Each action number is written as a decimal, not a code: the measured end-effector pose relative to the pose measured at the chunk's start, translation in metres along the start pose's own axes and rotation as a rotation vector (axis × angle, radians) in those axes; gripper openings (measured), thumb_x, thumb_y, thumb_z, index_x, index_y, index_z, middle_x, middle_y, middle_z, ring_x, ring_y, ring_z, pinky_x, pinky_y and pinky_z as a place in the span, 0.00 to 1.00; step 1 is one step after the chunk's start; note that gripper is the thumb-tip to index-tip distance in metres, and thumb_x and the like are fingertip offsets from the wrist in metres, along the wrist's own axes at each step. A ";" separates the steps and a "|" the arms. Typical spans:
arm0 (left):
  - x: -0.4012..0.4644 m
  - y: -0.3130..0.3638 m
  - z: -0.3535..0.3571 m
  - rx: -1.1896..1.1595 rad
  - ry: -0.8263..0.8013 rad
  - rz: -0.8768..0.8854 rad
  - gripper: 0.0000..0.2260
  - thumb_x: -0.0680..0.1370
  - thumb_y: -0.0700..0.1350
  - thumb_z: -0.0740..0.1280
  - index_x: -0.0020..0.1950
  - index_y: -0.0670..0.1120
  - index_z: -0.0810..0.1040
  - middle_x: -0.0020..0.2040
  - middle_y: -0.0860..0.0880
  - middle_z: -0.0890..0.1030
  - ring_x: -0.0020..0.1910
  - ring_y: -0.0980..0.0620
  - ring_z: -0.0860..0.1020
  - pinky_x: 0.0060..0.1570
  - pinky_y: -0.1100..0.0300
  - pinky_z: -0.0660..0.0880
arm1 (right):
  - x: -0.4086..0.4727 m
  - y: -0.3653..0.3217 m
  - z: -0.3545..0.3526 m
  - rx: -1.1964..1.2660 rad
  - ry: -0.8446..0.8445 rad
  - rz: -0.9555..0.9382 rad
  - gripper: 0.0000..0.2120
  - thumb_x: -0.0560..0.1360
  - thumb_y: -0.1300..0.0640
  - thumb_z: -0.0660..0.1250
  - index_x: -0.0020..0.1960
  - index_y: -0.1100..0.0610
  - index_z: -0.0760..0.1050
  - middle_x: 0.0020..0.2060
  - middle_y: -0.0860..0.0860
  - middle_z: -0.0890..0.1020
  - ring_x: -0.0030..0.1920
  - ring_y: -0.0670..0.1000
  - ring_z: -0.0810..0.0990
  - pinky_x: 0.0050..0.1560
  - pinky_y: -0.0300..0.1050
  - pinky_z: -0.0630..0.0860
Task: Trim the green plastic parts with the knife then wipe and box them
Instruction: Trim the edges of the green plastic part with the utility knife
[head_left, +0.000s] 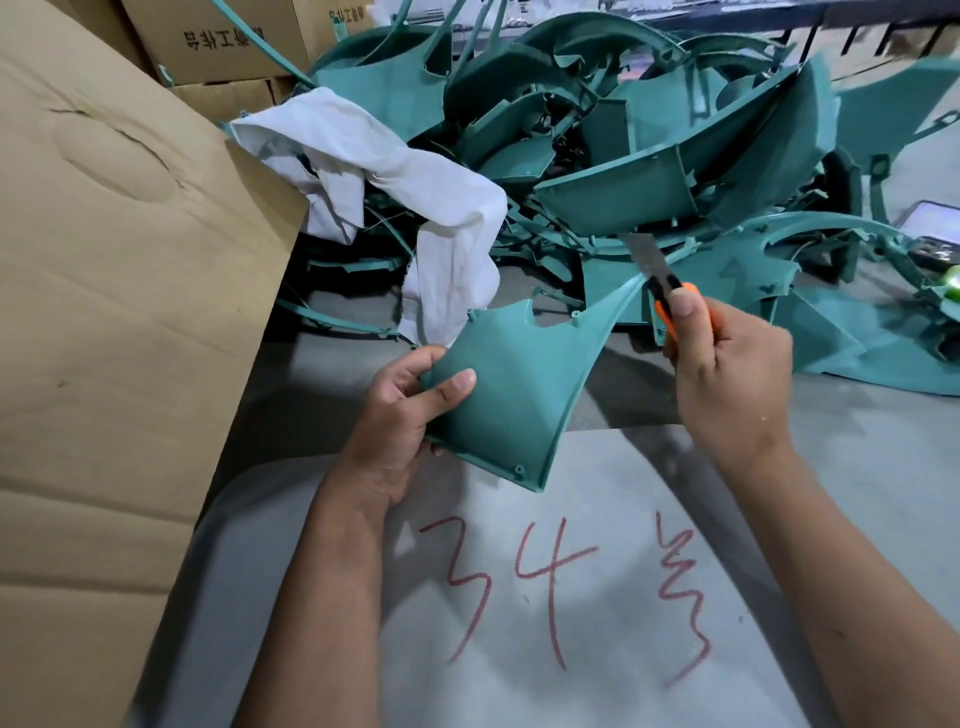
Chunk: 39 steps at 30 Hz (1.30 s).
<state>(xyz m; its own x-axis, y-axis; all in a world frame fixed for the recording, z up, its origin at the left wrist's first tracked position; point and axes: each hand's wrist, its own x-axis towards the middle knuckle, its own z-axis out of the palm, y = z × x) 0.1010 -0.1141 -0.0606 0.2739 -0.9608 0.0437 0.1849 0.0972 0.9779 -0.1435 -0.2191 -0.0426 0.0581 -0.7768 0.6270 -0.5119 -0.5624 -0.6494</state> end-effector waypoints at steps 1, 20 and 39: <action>0.000 0.000 -0.001 -0.014 -0.026 0.006 0.03 0.73 0.45 0.72 0.46 0.47 0.84 0.42 0.45 0.83 0.37 0.49 0.78 0.33 0.61 0.70 | 0.002 0.002 -0.001 -0.012 0.024 0.035 0.35 0.83 0.34 0.51 0.32 0.61 0.65 0.26 0.59 0.67 0.29 0.60 0.65 0.32 0.53 0.58; -0.003 0.007 -0.016 -0.047 0.032 0.058 0.03 0.71 0.42 0.73 0.44 0.48 0.84 0.40 0.51 0.84 0.38 0.54 0.81 0.35 0.64 0.76 | 0.014 0.027 -0.008 -0.101 0.115 0.416 0.39 0.82 0.30 0.51 0.37 0.62 0.78 0.31 0.58 0.79 0.37 0.62 0.78 0.37 0.54 0.71; 0.006 0.002 -0.005 -0.027 0.247 -0.011 0.07 0.70 0.49 0.73 0.44 0.47 0.84 0.38 0.49 0.83 0.35 0.51 0.78 0.35 0.59 0.67 | -0.013 -0.004 0.012 -0.005 -0.396 -0.293 0.26 0.82 0.34 0.52 0.33 0.47 0.69 0.23 0.46 0.69 0.23 0.45 0.68 0.29 0.41 0.59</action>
<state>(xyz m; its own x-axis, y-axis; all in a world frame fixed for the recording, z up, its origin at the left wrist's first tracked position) 0.1078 -0.1179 -0.0591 0.4938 -0.8693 -0.0211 0.2128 0.0973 0.9722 -0.1313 -0.2098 -0.0535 0.5214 -0.6343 0.5708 -0.4288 -0.7731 -0.4674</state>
